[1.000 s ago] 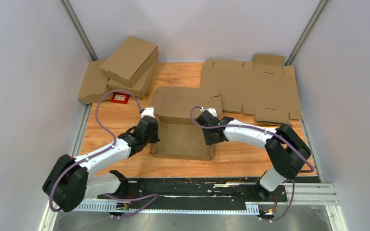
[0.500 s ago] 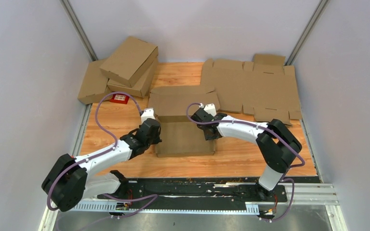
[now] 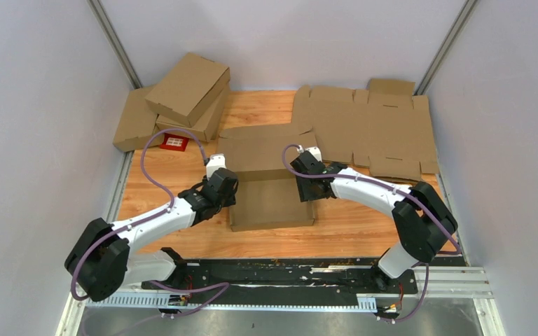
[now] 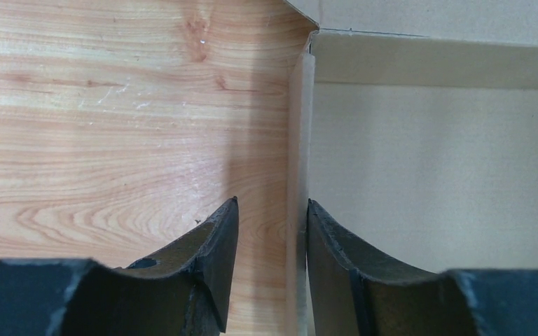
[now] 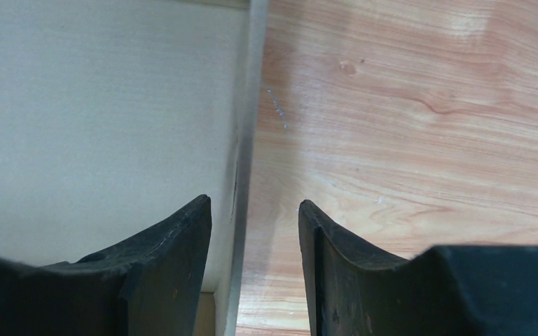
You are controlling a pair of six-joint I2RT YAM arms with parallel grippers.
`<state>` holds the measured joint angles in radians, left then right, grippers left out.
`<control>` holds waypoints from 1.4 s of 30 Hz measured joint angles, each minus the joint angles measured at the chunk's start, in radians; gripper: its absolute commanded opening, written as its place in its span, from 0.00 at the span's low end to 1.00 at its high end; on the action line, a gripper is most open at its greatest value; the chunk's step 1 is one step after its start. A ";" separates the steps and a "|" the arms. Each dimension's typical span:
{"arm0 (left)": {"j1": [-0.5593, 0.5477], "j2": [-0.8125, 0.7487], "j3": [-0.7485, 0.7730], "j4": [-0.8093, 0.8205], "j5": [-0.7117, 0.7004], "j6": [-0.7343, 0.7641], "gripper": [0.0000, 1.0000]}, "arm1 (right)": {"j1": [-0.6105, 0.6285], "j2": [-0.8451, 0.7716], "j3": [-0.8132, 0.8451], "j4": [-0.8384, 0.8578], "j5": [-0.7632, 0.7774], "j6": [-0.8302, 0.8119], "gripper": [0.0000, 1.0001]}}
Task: Fold the paper box
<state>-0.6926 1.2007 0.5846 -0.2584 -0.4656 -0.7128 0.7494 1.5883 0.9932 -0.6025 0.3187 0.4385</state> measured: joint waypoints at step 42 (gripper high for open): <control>0.426 0.182 0.211 0.116 0.372 0.176 1.00 | -0.509 0.020 0.072 0.323 -0.568 -0.010 0.88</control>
<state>-0.2668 1.3830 0.7959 -0.1425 -0.0940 -0.5369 0.2405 1.6081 1.0653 -0.2790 -0.2493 0.4290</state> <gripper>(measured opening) 0.998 0.886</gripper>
